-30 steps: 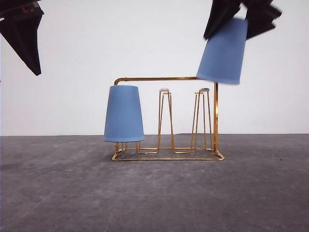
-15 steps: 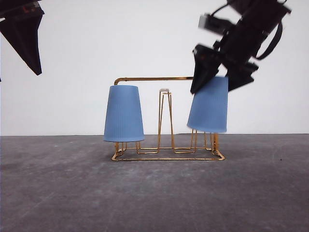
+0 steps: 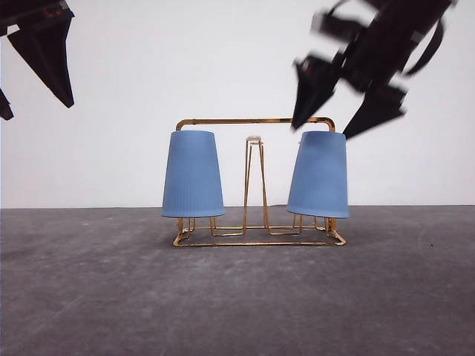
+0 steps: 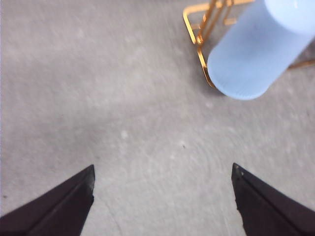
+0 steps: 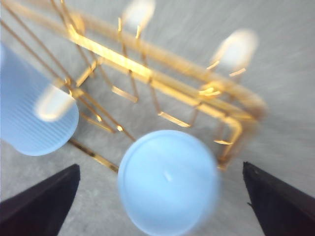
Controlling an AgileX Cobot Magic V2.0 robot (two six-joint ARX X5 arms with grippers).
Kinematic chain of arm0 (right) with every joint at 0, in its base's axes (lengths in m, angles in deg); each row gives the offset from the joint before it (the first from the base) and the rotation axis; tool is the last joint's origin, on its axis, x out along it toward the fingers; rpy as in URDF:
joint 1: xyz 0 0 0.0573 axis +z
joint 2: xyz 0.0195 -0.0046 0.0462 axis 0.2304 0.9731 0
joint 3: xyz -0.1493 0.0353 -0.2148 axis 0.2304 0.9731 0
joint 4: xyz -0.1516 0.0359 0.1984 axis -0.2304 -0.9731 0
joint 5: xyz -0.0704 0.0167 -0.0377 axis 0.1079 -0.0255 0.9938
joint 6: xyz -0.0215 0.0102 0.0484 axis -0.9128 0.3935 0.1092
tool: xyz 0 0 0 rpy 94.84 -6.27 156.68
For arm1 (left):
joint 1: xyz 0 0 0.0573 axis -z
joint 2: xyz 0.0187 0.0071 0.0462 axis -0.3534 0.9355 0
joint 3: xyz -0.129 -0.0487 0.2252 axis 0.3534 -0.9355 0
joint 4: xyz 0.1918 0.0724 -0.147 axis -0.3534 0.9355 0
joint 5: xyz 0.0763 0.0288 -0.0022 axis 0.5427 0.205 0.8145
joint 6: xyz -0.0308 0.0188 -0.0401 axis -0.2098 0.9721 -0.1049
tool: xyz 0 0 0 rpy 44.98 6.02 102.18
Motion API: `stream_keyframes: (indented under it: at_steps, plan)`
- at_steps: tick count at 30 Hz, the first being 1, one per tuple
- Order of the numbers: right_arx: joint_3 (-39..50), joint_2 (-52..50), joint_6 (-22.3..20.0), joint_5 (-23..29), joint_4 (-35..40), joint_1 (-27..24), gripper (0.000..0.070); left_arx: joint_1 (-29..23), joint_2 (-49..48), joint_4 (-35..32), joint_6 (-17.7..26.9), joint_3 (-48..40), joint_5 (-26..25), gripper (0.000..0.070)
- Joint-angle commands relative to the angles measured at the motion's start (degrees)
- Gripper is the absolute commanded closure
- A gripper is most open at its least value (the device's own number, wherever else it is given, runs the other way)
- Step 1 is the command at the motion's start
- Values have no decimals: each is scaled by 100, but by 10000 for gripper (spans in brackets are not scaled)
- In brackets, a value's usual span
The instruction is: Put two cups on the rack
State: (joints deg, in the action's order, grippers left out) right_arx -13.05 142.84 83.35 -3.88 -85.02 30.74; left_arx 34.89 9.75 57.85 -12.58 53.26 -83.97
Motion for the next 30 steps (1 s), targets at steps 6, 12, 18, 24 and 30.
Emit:
stream_keyframes:
  at_steps: [6, 12, 18, 24, 30]
  plan:
    - [141, -987, 99, 526, -576, -136, 27, -430, 28, -69, 42, 48, 9, 185]
    - [1180, -2108, 334, 793, -551, -378, 28, -748, 28, -65, 42, 48, 7, 185]
    - [2271, -3077, 622, 1126, -474, -497, 28, -748, 28, -65, 22, 48, 4, 184]
    - [2553, -3350, 713, 1277, -473, -502, 58, -732, 28, -63, 20, 48, 7, 185]
    - [2553, -3346, 849, 1280, -312, -502, 667, -732, 28, -63, 4, 48, 7, 541]
